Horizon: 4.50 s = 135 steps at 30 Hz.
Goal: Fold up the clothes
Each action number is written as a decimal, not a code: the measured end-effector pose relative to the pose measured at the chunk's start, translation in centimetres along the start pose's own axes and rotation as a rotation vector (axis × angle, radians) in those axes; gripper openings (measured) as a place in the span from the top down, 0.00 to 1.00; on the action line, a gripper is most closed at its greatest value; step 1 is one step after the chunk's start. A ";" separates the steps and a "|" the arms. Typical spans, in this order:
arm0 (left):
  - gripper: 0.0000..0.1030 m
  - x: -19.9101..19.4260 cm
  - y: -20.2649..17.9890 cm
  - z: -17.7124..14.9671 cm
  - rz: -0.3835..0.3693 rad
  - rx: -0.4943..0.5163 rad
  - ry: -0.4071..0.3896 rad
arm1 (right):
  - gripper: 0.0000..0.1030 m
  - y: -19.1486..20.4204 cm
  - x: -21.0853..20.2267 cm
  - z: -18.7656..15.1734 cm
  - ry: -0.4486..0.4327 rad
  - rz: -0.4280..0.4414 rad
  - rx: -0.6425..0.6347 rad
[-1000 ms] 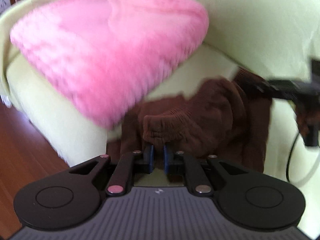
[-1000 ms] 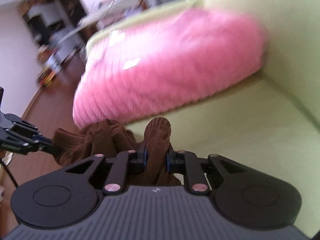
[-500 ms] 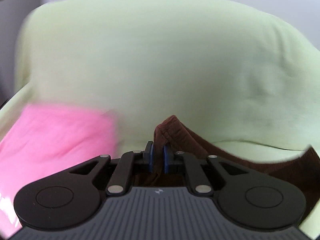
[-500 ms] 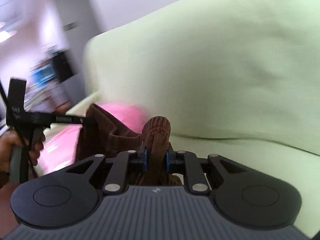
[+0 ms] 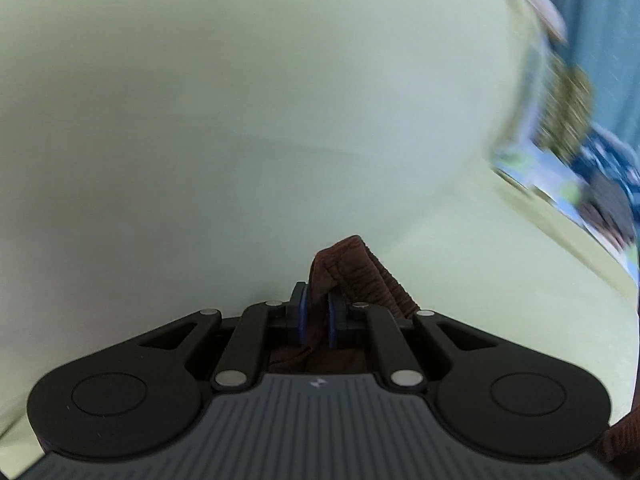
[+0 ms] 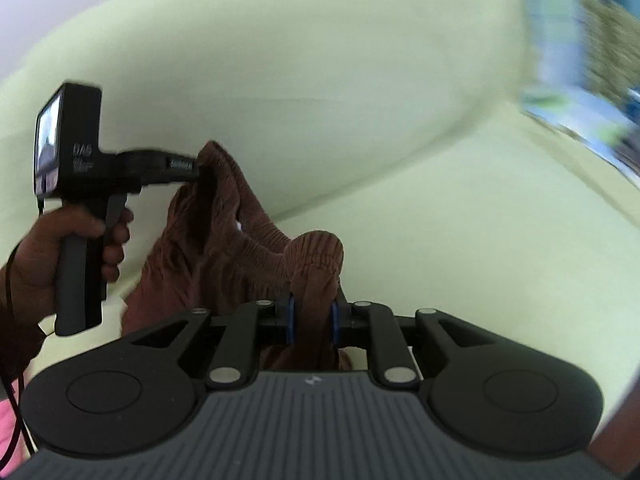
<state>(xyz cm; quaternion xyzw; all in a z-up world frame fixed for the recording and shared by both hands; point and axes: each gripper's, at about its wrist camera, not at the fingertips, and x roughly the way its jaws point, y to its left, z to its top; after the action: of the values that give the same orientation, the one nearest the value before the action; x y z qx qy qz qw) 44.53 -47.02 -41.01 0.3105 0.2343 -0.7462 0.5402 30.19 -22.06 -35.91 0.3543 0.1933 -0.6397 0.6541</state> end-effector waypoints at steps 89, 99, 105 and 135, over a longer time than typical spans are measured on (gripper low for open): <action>0.96 -16.6 3.1 -27.2 0.289 -0.121 0.300 | 0.77 -13.4 10.6 -6.9 0.164 0.338 -0.263; 0.70 -10.7 2.3 -25.1 0.526 0.211 0.499 | 0.65 -15.6 10.5 -8.0 0.303 0.166 -0.247; 0.70 -17.2 6.7 -25.8 0.645 0.063 0.459 | 0.32 -12.3 6.9 -6.0 0.033 0.124 -0.435; 0.56 -30.7 -1.7 -37.4 0.244 -0.571 0.285 | 0.34 -14.0 10.6 -2.8 0.047 0.287 -0.286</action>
<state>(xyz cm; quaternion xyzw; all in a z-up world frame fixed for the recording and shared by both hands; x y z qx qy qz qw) 57.64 -0.58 -45.09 0.2738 0.4681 -0.5295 0.6524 18.27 -26.56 -48.28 0.2965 0.2450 -0.4975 0.7775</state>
